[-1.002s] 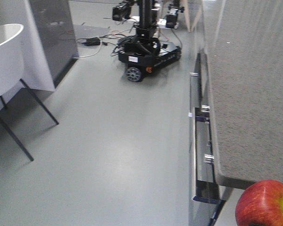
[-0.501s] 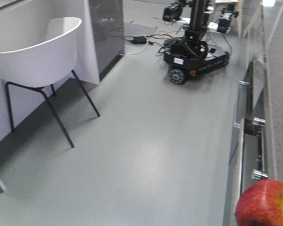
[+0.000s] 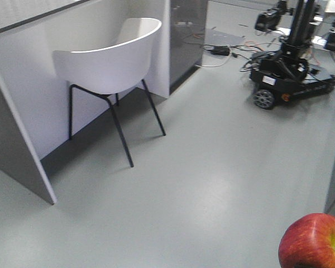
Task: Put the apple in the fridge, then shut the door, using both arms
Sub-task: 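Drive the base away from the counter holding the apple in the right gripper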
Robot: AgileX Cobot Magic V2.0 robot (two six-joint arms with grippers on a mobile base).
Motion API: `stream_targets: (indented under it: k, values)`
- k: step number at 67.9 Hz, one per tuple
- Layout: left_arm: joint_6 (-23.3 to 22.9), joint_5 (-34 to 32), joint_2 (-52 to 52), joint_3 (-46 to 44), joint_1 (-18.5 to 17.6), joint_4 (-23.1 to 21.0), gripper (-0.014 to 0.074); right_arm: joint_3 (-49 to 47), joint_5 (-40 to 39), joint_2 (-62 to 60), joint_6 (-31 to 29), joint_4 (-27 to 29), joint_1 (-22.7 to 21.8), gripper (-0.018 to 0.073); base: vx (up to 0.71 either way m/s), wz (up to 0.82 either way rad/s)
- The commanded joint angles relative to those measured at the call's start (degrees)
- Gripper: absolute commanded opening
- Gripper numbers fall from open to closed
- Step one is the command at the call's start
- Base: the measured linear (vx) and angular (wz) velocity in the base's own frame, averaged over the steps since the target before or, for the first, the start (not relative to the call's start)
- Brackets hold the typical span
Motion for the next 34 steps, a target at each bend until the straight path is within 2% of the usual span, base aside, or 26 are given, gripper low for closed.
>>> stream_targets:
  k: [1, 34]
  values:
    - [-0.5, -4.4, -0.9, 1.6, 0.0, -0.2, -0.0006, -1.5, -3.7, 0.2, 0.0, 0.7, 0.2, 0.0212, 0.00, 0.39]
    - [-0.5, -4.4, -0.9, 1.6, 0.0, -0.2, -0.0006, -1.5, -3.8, 0.2, 0.0, 0.7, 0.2, 0.0212, 0.01, 0.35]
